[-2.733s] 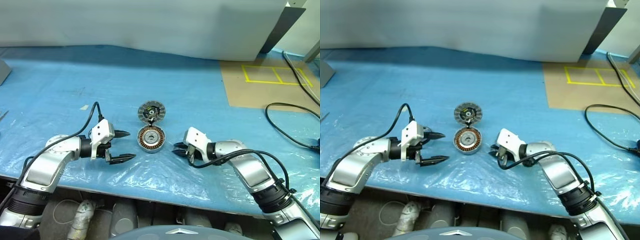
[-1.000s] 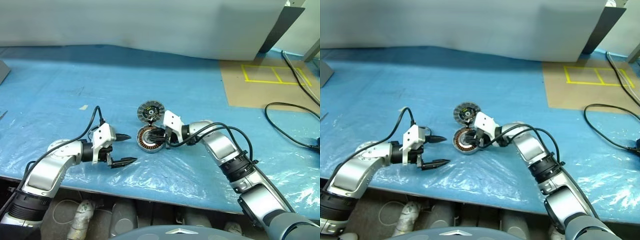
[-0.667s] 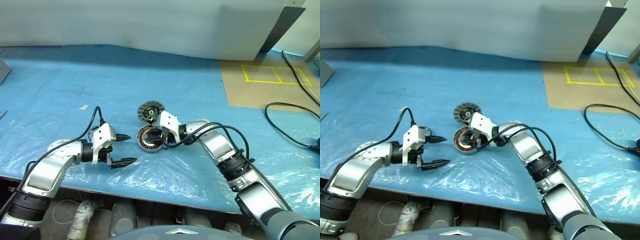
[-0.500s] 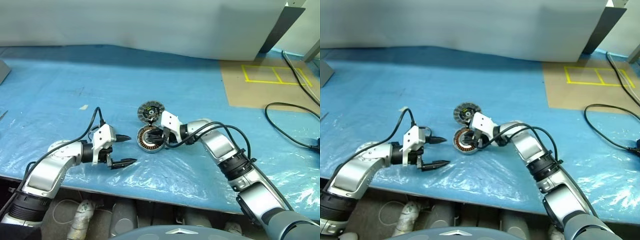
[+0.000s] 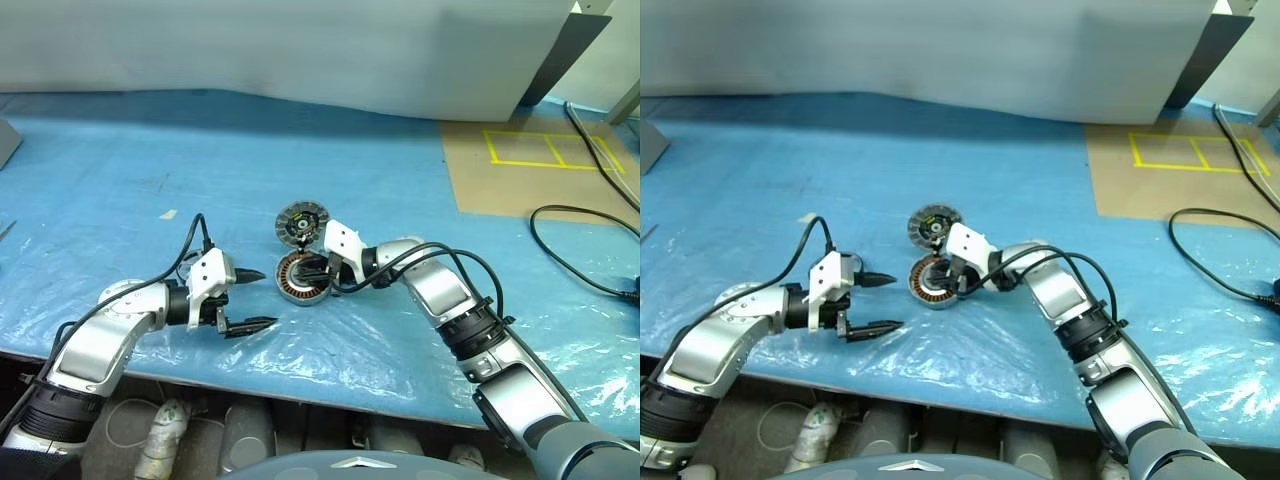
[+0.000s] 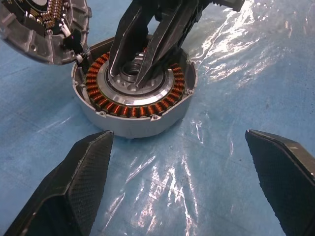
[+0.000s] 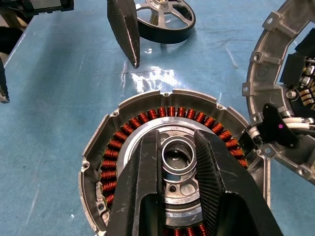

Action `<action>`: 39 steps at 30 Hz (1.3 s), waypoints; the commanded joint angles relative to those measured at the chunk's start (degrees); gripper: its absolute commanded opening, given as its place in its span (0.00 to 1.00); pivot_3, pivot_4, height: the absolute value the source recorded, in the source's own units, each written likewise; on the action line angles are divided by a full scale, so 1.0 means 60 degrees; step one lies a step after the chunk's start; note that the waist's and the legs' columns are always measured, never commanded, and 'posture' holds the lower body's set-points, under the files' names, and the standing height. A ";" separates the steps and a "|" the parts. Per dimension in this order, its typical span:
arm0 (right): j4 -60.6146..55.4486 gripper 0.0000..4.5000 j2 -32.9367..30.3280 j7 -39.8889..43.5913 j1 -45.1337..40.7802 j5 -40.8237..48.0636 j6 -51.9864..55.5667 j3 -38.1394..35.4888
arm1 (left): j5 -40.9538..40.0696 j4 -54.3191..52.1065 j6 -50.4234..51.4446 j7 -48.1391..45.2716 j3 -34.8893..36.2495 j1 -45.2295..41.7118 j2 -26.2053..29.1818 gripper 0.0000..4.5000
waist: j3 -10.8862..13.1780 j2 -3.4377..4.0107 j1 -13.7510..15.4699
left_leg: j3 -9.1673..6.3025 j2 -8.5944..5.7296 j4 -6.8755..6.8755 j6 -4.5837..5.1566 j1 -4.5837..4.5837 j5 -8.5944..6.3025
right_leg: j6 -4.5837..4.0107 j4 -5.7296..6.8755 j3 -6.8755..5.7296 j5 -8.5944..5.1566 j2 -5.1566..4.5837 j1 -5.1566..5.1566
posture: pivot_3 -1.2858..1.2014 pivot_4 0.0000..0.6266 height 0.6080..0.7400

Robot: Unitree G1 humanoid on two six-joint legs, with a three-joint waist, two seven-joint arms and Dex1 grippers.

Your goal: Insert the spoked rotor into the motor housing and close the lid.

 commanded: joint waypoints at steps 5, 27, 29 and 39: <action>-0.0345 0.56 -0.0025 0.0065 -0.0117 0.0181 0.0119 -0.0217 | -0.0089 -0.0413 -0.0057 -0.0005 0.0049 0.0053 0.0047 1.00 | 0.0000 0.0000 0.0000 | 0.0000 0.0000 0.0000 0.0000 -0.0001 0.0000 | 0.0000 -0.0001 0.0000 0.0000 0.0000 0.0000 | 0.52 0.24 1.00; -0.0556 0.01 -0.0057 0.0380 -0.0366 0.0799 0.0279 -0.0466 | -0.0110 -0.0213 -0.0001 -0.0024 0.0039 -0.0016 -0.0027 1.00 | 0.0000 0.0000 0.0004 | 0.0000 -0.0001 0.0000 0.0000 -0.0002 0.0000 | 0.0000 -0.0002 -0.0001 0.0000 0.0000 0.0000 | 0.52 0.24 1.00; -0.0543 0.01 -0.0116 0.0429 -0.0442 0.0717 0.0246 -0.0377 | -0.0104 -0.0258 0.0002 -0.0019 0.0026 0.0023 -0.0019 1.00 | 0.0000 0.0000 0.0003 | 0.0000 0.0000 0.0000 0.0000 -0.0001 0.0000 | 0.0000 -0.0001 -0.0001 0.0000 0.0000 0.0000 | 0.52 0.24 1.00; 0.0472 0.01 -0.0513 0.1106 -0.1551 -0.0657 -0.1569 0.0578 | -0.0033 0.0023 -0.0261 -0.0112 -0.0016 0.0044 -0.0086 1.00 | 0.0000 0.0000 -0.0011 | 0.0000 0.0000 0.0003 0.0000 -0.0004 0.0000 | 0.0000 0.0000 -0.0002 0.0000 0.0000 -0.0001 | 0.52 0.24 1.00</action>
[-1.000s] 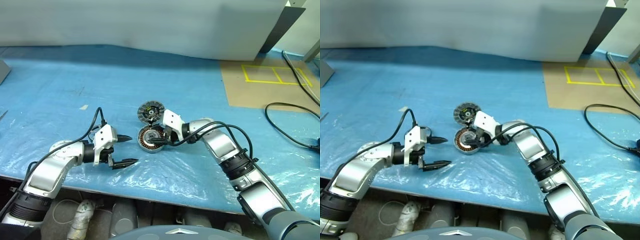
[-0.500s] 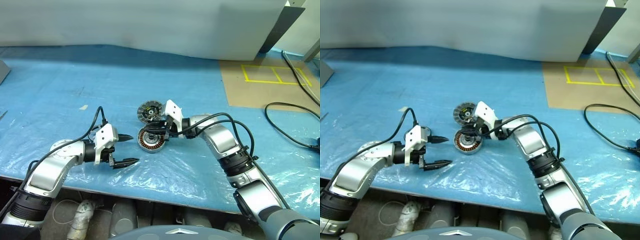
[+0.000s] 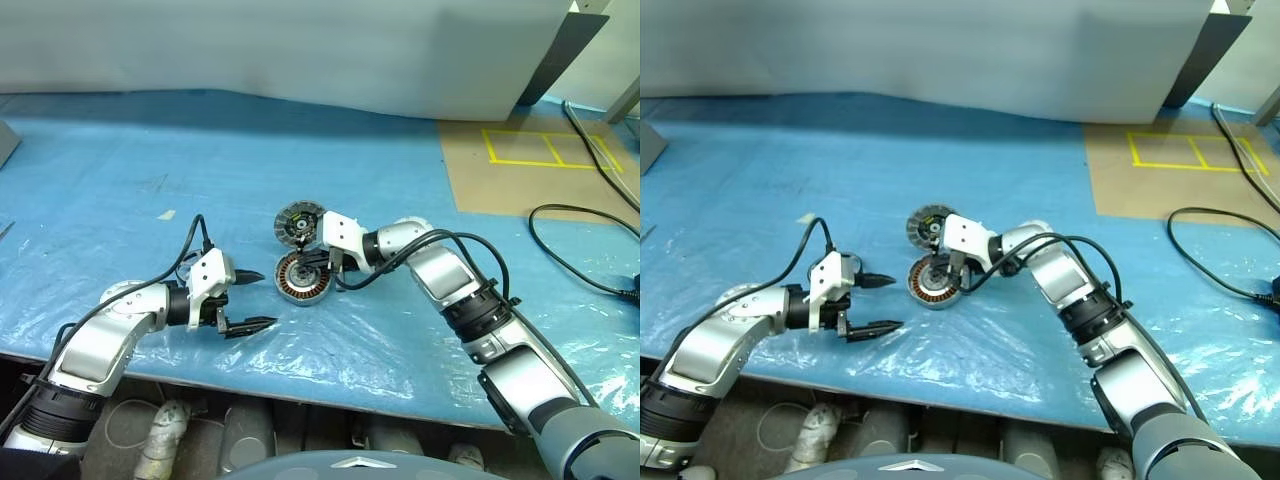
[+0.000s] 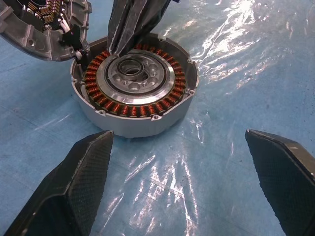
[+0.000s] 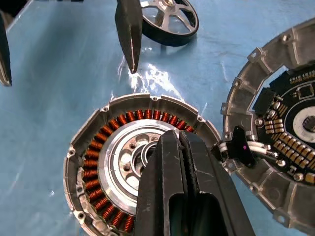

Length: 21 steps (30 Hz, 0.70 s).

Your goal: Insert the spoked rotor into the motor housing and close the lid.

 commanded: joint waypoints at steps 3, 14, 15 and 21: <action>0.0234 0.01 -0.0061 0.0549 -0.0568 -0.0348 -0.0994 0.0260 | 0.0001 -0.0010 -0.0346 -0.0092 -0.0010 0.0114 -0.0053 1.00 | 0.0000 0.0000 -0.0003 | 0.0000 0.0000 0.0001 0.0001 -0.0002 0.0000 | 0.0000 0.0000 -0.0001 0.0000 0.0000 -0.0002 | 0.52 0.24 1.00; 0.0996 0.01 -0.0004 0.0875 -0.0761 -0.0939 -0.1953 0.0475 | -0.0020 -0.0341 -0.0226 0.0154 -0.0103 0.0236 -0.0158 1.00 | 0.0000 0.0000 -0.0002 | -0.0001 0.0003 0.0014 0.0003 -0.0005 0.0000 | -0.0002 0.0010 -0.0002 0.0001 0.0000 -0.0001 | 0.52 0.24 1.00; 0.1010 0.01 -0.0036 0.0899 -0.0731 -0.1005 -0.2039 0.0499 | -0.0017 -0.0298 -0.0261 0.0139 -0.0101 0.0246 -0.0156 1.00 | 0.0000 -0.0001 -0.0004 | -0.0001 0.0003 0.0014 0.0003 -0.0006 0.0000 | -0.0002 0.0010 -0.0002 0.0001 0.0000 -0.0001 | 0.52 0.24 1.00; 0.1091 0.01 -0.0158 0.1082 -0.0524 -0.1276 -0.2328 0.0678 | 0.0092 0.0345 -0.0718 -0.0124 -0.0089 0.0185 -0.0159 1.00 | 0.0000 -0.0001 -0.0003 | -0.0001 0.0004 0.0016 0.0003 -0.0004 0.0000 | -0.0002 0.0011 -0.0002 0.0001 0.0000 -0.0001 | 0.52 0.24 1.00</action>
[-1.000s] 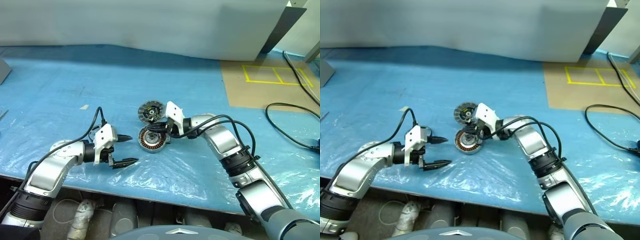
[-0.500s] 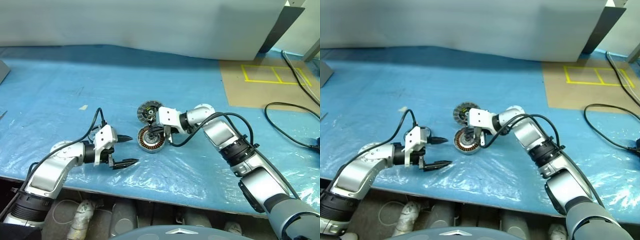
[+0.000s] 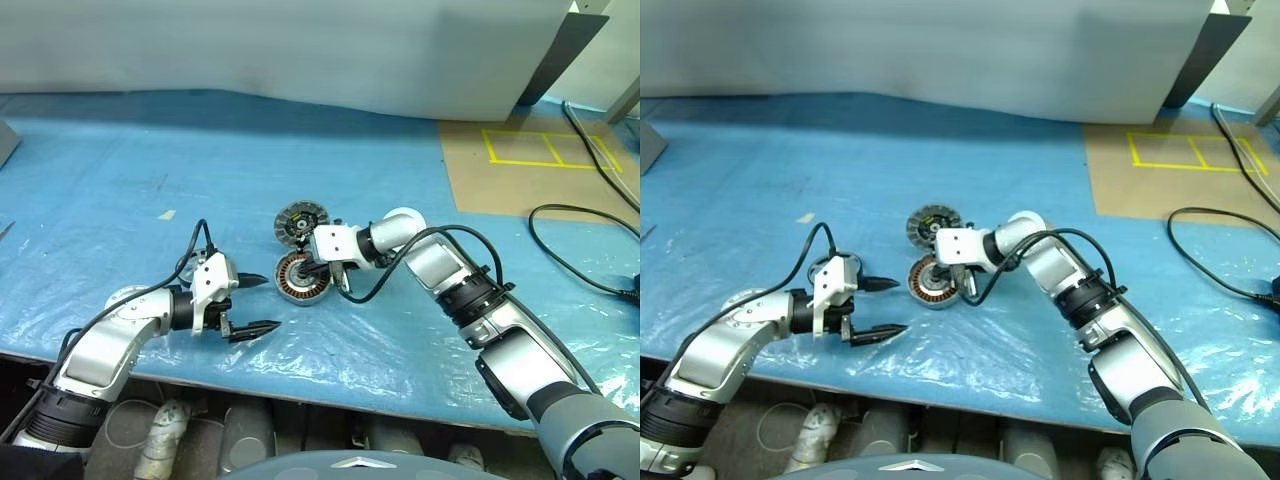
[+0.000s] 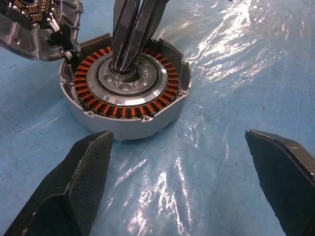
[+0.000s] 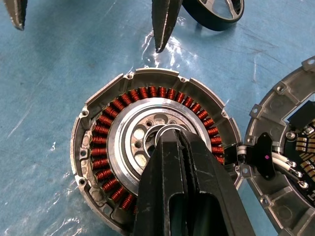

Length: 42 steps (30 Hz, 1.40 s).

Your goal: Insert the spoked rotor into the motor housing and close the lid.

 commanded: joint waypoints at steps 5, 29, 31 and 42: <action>-0.0450 0.01 -0.0389 0.0579 0.0260 -0.0230 -0.0309 0.0250 | 0.0181 0.0619 -0.0799 -0.0314 0.0011 -0.0004 -0.0040 1.00 | -0.0001 -0.0002 0.0010 | -0.0001 0.0000 0.0008 0.0001 0.0000 -0.0001 | 0.0000 0.0007 0.0000 0.0000 0.0000 0.0002 | 0.52 0.24 1.00; -0.1432 0.01 0.0378 -0.0452 0.1221 0.1437 0.2448 -0.1066 | -0.0257 -0.0599 0.0324 0.0029 0.0150 -0.0126 0.0015 1.00 | -0.0004 -0.0007 0.0017 | -0.0003 0.0002 0.0008 0.0004 0.0000 -0.0003 | -0.0002 0.0010 -0.0003 0.0000 -0.0001 0.0001 | 0.52 0.24 1.00; -0.0994 0.01 0.0436 -0.0851 0.1391 0.1170 0.2234 -0.0994 | -0.0263 -0.0661 0.0410 0.0029 0.0145 -0.0167 0.0035 1.00 | -0.0004 -0.0007 0.0002 | -0.0003 0.0002 0.0010 0.0001 0.0005 -0.0002 | -0.0002 0.0016 -0.0001 0.0000 0.0000 0.0001 | 0.52 0.24 1.00; -0.1038 0.01 0.0059 -0.1037 0.2300 0.0999 0.2526 -0.0821 | -0.0281 -0.0615 0.0800 -0.0053 0.0108 -0.0624 0.0069 1.00 | -0.0009 -0.0009 0.0025 | -0.0002 -0.0001 0.0003 -0.0001 0.0042 -0.0001 | -0.0001 0.0006 0.0002 0.0000 -0.0001 0.0041 | 0.52 0.24 1.00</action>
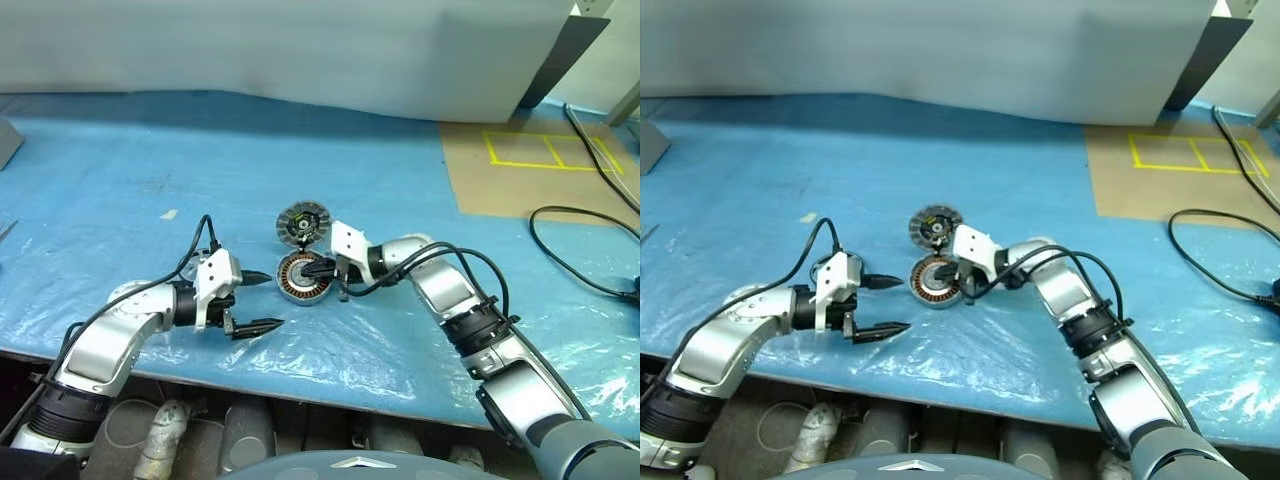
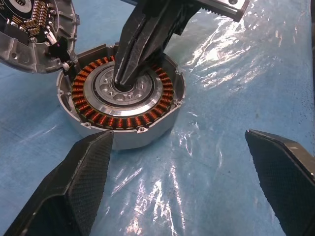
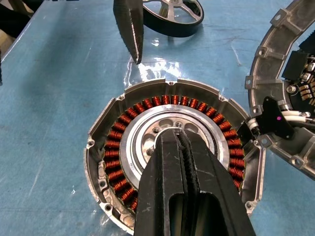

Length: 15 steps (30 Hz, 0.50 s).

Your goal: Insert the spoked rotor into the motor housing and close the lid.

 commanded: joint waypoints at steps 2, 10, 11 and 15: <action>-0.0094 0.01 -0.0151 0.0129 0.0406 0.0120 0.0427 0.0099 | -0.0191 -0.0121 0.0035 -0.0061 0.0103 -0.0321 0.0023 1.00 | -0.0002 -0.0001 -0.0004 | 0.0000 -0.0001 0.0000 0.0001 0.0026 -0.0001 | 0.0000 -0.0001 0.0002 0.0000 0.0000 0.0029 | 0.52 0.24 1.00; -0.0443 0.01 0.0877 -0.0463 -0.0488 0.2066 0.2332 -0.1575 | -0.0244 -0.0088 -0.0063 -0.0092 0.0130 -0.0205 -0.0006 1.00 | -0.0001 0.0000 -0.0018 | 0.0002 0.0001 -0.0011 -0.0001 -0.0014 0.0001 | -0.0001 0.0001 0.0006 0.0001 0.0002 -0.0029 | 0.52 0.24 1.00; -0.0320 0.01 0.0916 -0.0615 -0.0491 0.1948 0.2292 -0.1533 | -0.0244 -0.0070 -0.0095 -0.0103 0.0137 -0.0172 -0.0002 1.00 | -0.0001 0.0000 -0.0012 | 0.0002 0.0000 -0.0012 -0.0001 -0.0023 0.0001 | -0.0001 -0.0003 0.0004 0.0001 0.0002 -0.0034 | 0.52 0.24 1.00; 0.0182 0.01 0.0436 -0.0932 -0.0097 0.0424 0.1110 -0.0279 | -0.0224 0.0027 -0.0250 -0.0156 0.0177 -0.0061 0.0033 1.00 | -0.0002 -0.0001 0.0012 | 0.0001 0.0000 -0.0022 -0.0003 -0.0044 0.0002 | -0.0001 -0.0026 -0.0012 0.0001 0.0001 -0.0037 | 0.52 0.24 1.00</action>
